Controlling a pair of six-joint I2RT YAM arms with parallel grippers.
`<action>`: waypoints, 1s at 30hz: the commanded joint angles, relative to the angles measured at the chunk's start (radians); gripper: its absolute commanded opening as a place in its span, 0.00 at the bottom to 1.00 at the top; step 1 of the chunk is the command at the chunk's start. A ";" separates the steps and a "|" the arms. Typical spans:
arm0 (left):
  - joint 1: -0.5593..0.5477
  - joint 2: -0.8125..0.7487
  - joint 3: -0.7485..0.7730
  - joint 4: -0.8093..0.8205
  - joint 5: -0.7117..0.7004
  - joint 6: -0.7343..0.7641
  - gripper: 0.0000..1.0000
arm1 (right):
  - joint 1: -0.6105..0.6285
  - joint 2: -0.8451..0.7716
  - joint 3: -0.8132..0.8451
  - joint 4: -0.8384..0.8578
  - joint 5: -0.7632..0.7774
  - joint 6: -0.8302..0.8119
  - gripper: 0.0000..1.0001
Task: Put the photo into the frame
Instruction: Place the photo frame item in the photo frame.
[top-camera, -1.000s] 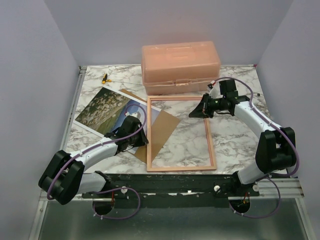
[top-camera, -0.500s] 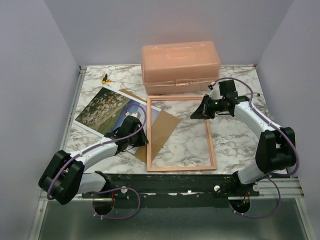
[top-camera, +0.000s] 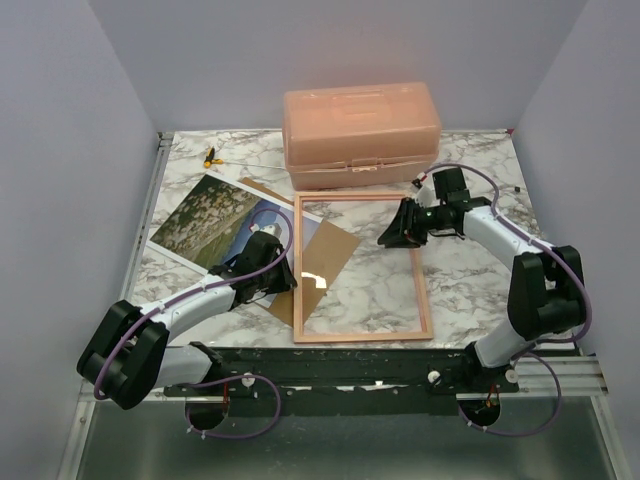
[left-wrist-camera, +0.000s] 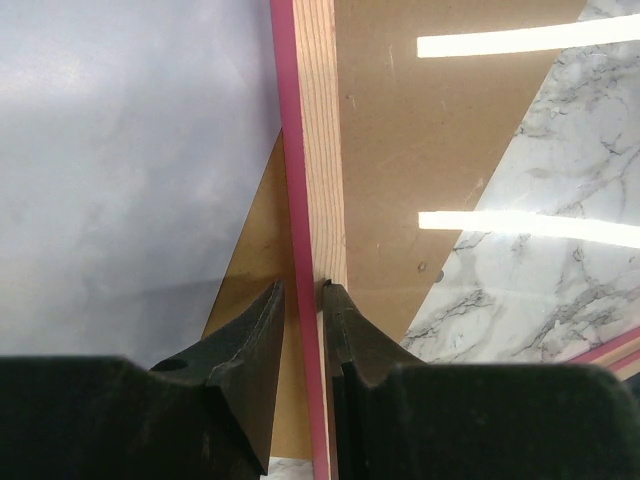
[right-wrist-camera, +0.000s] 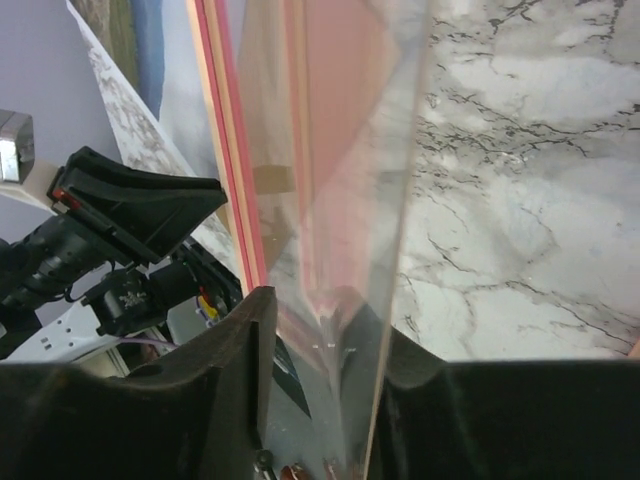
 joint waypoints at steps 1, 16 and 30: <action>0.004 0.030 -0.022 -0.071 -0.038 0.030 0.23 | 0.009 0.022 -0.006 -0.010 0.027 -0.038 0.42; 0.003 0.028 -0.022 -0.068 -0.038 0.033 0.23 | 0.009 0.031 -0.060 0.019 0.102 -0.070 0.89; 0.004 0.027 -0.024 -0.066 -0.035 0.033 0.23 | 0.010 0.062 -0.094 0.025 0.269 -0.115 1.00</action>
